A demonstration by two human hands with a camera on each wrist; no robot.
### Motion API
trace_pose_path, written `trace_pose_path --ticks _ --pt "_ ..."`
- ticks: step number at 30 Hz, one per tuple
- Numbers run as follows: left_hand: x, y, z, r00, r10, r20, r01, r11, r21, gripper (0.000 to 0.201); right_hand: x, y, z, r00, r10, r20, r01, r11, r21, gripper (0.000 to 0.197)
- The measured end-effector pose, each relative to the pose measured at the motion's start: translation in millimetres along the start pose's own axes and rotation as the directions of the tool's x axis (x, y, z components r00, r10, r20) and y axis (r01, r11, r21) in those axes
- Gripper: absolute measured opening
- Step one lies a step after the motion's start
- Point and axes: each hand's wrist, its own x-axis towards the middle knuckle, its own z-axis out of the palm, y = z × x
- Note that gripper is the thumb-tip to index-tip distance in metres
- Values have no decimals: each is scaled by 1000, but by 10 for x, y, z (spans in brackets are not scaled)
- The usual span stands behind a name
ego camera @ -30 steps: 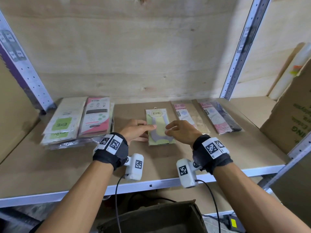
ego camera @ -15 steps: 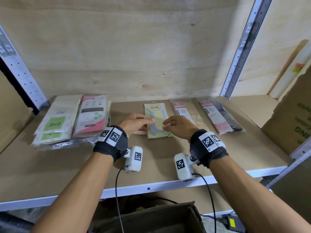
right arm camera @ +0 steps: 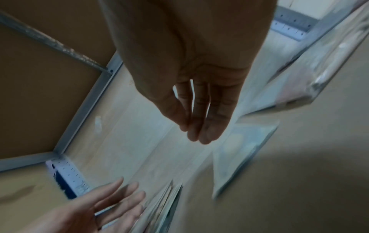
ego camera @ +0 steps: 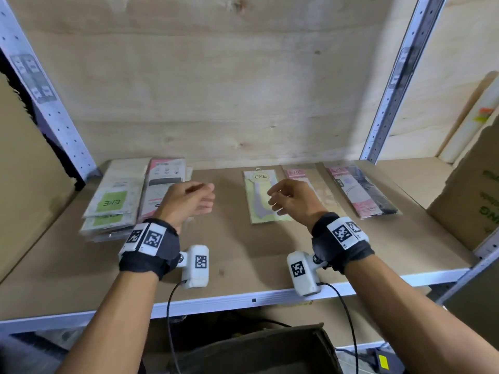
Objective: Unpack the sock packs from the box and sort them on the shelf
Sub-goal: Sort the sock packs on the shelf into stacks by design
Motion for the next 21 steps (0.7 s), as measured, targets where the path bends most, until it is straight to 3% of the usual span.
trace_pose_path --ticks 7,12,17,21 --pt "-218 -31 -608 974 28 -224 -33 999 -17 9 123 -366 797 974 74 214 -85 995 46 9" --pt "-253 -74 -980 938 68 -340 -78 997 -15 11 343 -656 1445 946 135 294 -164 984 74 19" --pt "-225 -159 -1109 927 90 -363 -87 996 24 13 510 -631 1885 931 191 311 -187 981 -41 52" --pt "-224 -156 -1060 941 92 -327 -75 995 65 13 584 -516 1879 941 182 285 -164 983 -88 30"
